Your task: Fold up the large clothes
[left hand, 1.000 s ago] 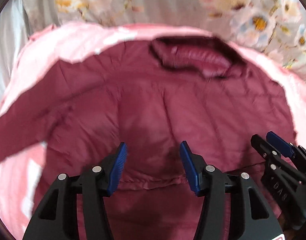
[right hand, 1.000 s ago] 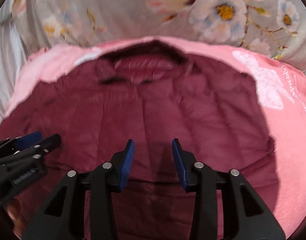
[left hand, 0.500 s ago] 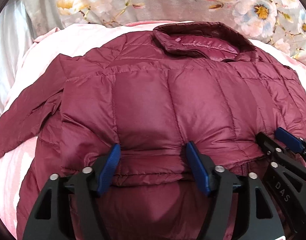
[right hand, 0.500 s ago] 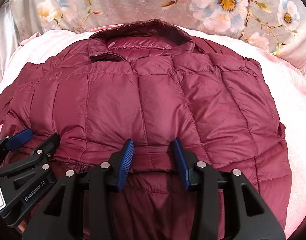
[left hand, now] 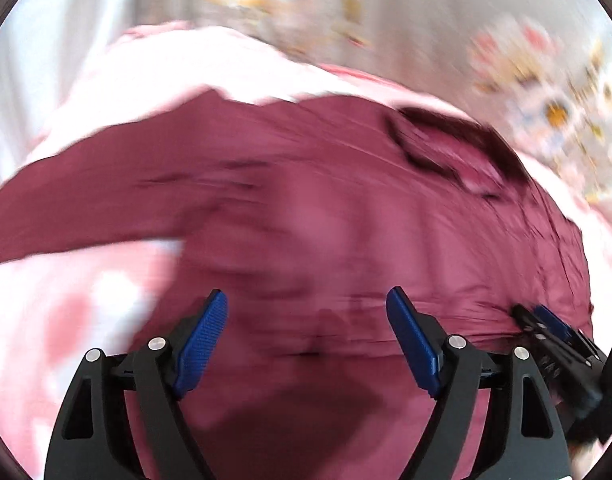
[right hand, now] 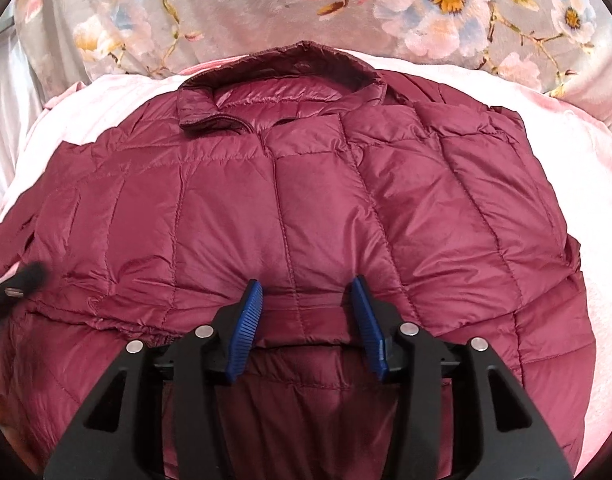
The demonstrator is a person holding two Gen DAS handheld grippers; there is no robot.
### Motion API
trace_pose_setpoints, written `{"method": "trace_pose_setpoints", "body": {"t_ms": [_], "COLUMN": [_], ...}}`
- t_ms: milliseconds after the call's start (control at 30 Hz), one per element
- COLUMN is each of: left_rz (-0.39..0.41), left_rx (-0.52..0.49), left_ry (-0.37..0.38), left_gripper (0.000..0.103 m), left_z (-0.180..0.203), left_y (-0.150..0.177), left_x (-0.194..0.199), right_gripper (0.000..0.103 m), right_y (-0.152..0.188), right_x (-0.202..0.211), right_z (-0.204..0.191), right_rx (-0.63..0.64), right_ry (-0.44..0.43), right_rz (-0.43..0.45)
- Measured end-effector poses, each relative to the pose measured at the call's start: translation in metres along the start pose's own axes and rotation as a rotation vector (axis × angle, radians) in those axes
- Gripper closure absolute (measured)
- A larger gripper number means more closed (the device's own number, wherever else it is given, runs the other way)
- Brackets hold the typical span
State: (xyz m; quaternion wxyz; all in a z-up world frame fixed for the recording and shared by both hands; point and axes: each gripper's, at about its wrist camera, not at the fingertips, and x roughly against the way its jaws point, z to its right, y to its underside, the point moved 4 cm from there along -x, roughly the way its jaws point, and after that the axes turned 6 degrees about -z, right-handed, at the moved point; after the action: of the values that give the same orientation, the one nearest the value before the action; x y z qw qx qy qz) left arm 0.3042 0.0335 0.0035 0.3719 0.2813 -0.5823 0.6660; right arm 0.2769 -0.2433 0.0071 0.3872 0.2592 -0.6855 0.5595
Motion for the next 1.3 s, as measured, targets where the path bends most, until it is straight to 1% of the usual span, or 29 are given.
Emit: {"method": "trace_pose_setpoints", "body": {"t_ms": [100, 167, 200, 267, 300, 367, 400, 433, 467, 567, 600, 667, 700, 733, 800, 867, 900, 933, 967, 1067, 1100, 1200, 1233, 1300], "left_rz": [-0.015, -0.038, -0.05, -0.059, -0.06, -0.054, -0.057, -0.053, -0.026, 0.015, 0.016, 0.024, 0.026, 0.032, 0.047, 0.09, 0.109, 0.132, 0.146, 0.171, 0.18, 0.187, 0.183, 0.165], "left_rx": [0.112, 0.225, 0.301, 0.411, 0.489, 0.596, 0.655, 0.691, 0.723, 0.735, 0.73, 0.708, 0.682, 0.639, 0.581, 0.478, 0.442, 0.384, 0.347, 0.205, 0.135, -0.01, -0.066, -0.131], "left_ry": [-0.054, -0.111, -0.155, -0.201, -0.228, -0.234, -0.22, -0.19, -0.14, -0.112, -0.106, -0.1, -0.093, -0.08, -0.076, -0.085, -0.087, -0.072, -0.049, 0.045, 0.079, 0.154, 0.191, 0.236], "left_gripper": [0.021, 0.021, 0.021, 0.021, 0.021, 0.021, 0.021, 0.021, 0.021, 0.022, 0.025, 0.051, 0.08, 0.1, 0.101, 0.102, 0.102, 0.102, 0.102, 0.102, 0.102, 0.102, 0.102, 0.101], "left_z": [-0.076, -0.14, -0.18, -0.231, -0.265, -0.306, -0.326, -0.337, -0.347, -0.351, -0.35, -0.344, -0.338, -0.326, -0.312, -0.275, -0.26, -0.232, -0.214, -0.131, -0.091, -0.006, 0.03, 0.077], "left_y": [-0.007, -0.013, -0.014, -0.012, -0.009, -0.002, 0.003, 0.005, 0.005, -0.005, -0.009, -0.016, -0.02, -0.029, -0.042, -0.062, -0.069, -0.081, -0.088, -0.111, -0.116, -0.116, -0.113, -0.104], "left_x": [0.018, 0.022, 0.023, 0.025, 0.026, 0.027, 0.026, 0.024, 0.024, 0.024, 0.021, 0.019, 0.018, 0.018, 0.025, 0.041, 0.046, 0.057, 0.064, 0.087, 0.097, 0.112, 0.117, 0.118], "right_gripper": [0.056, 0.054, 0.052, 0.047, 0.046, 0.044, 0.044, 0.044, 0.044, 0.043, 0.043, 0.042, 0.042, 0.042, 0.042, 0.042, 0.042, 0.042, 0.042, 0.042, 0.042, 0.042, 0.042, 0.042], "right_y": [0.002, 0.005, 0.008, 0.011, 0.011, 0.012, 0.012, 0.012, 0.012, 0.012, 0.012, 0.012, 0.012, 0.012, 0.013, 0.013, 0.013, 0.013, 0.013, 0.012, 0.012, 0.012, 0.012, 0.013], "right_x": [0.011, 0.021, 0.025, 0.029, 0.029, 0.026, 0.022, 0.02, 0.018, 0.015, 0.015, 0.015, 0.015, 0.015, 0.016, 0.017, 0.018, 0.019, 0.021, 0.03, 0.035, 0.047, 0.051, 0.061], "right_z": [-0.001, -0.007, -0.011, -0.018, -0.02, -0.021, -0.02, -0.018, -0.016, -0.012, -0.012, -0.013, -0.014, -0.015, -0.015, -0.014, -0.013, -0.012, -0.011, -0.008, -0.006, -0.002, 0.001, 0.01], "right_rx": [0.002, 0.019, 0.034, 0.064, 0.074, 0.078, 0.069, 0.061, 0.05, 0.027, 0.026, 0.031, 0.032, 0.035, 0.036, 0.03, 0.025, 0.02, 0.013, -0.005, -0.009, -0.01, -0.009, -0.009], "right_ry": [0.023, 0.028, 0.039, 0.063, 0.068, 0.071, 0.069, 0.066, 0.062, 0.054, 0.057, 0.069, 0.073, 0.08, 0.086, 0.089, 0.089, 0.088, 0.084, 0.075, 0.069, 0.06, 0.062, 0.071], "right_rz": [0.023, 0.041, 0.056, 0.081, 0.085, 0.075, 0.06, 0.051, 0.043, 0.031, 0.03, 0.032, 0.032, 0.035, 0.039, 0.047, 0.052, 0.057, 0.066, 0.102, 0.115, 0.135, 0.138, 0.142]}}
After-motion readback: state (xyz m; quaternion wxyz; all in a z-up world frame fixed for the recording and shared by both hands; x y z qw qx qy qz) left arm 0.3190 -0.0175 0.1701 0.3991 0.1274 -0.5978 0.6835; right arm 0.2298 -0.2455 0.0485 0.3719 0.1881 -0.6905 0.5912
